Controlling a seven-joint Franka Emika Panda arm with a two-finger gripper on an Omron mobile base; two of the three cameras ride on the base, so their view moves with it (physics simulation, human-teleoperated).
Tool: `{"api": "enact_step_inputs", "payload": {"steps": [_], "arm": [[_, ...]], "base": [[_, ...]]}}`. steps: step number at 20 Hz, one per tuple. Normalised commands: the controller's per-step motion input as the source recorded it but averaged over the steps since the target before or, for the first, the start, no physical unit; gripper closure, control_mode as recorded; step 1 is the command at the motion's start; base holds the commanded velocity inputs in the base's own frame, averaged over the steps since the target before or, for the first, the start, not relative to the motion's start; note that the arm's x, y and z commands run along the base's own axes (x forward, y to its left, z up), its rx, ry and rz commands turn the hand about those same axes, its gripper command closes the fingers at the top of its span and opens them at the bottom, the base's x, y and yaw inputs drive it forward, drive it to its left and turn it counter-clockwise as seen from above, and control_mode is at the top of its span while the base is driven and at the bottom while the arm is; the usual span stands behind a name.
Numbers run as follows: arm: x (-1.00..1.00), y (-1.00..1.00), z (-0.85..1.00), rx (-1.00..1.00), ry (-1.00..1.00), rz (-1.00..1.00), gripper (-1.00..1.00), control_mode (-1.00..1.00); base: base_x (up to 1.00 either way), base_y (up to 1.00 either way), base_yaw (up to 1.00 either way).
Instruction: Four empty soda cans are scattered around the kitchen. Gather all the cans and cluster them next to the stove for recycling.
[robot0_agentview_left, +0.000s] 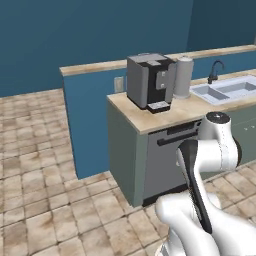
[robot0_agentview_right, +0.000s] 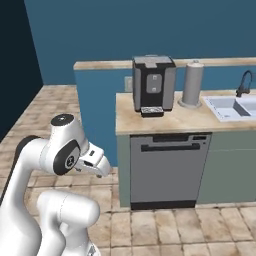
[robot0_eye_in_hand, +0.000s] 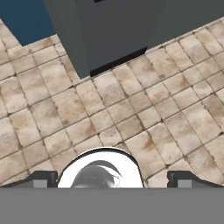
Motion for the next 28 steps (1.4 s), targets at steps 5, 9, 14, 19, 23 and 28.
{"api": "enact_step_inputs", "payload": {"steps": [5,9,14,19,23,28], "arm": [[0.00,0.00,0.00,0.00,0.00,0.00,-1.00,1.00],[0.00,0.00,0.00,0.00,0.00,0.00,-1.00,1.00],[0.00,0.00,0.00,0.00,0.00,0.00,-1.00,1.00],[0.00,0.00,0.00,0.00,0.00,0.00,-1.00,1.00],[0.00,0.00,0.00,0.00,0.00,0.00,-1.00,1.00],[0.00,0.00,0.00,0.00,0.00,0.00,-1.00,1.00]], "base": [[0.21,0.68,0.04],[0.24,0.68,0.02],[0.28,0.66,0.01],[0.30,0.66,0.00],[0.33,0.66,0.00],[0.41,0.63,0.00]]}}
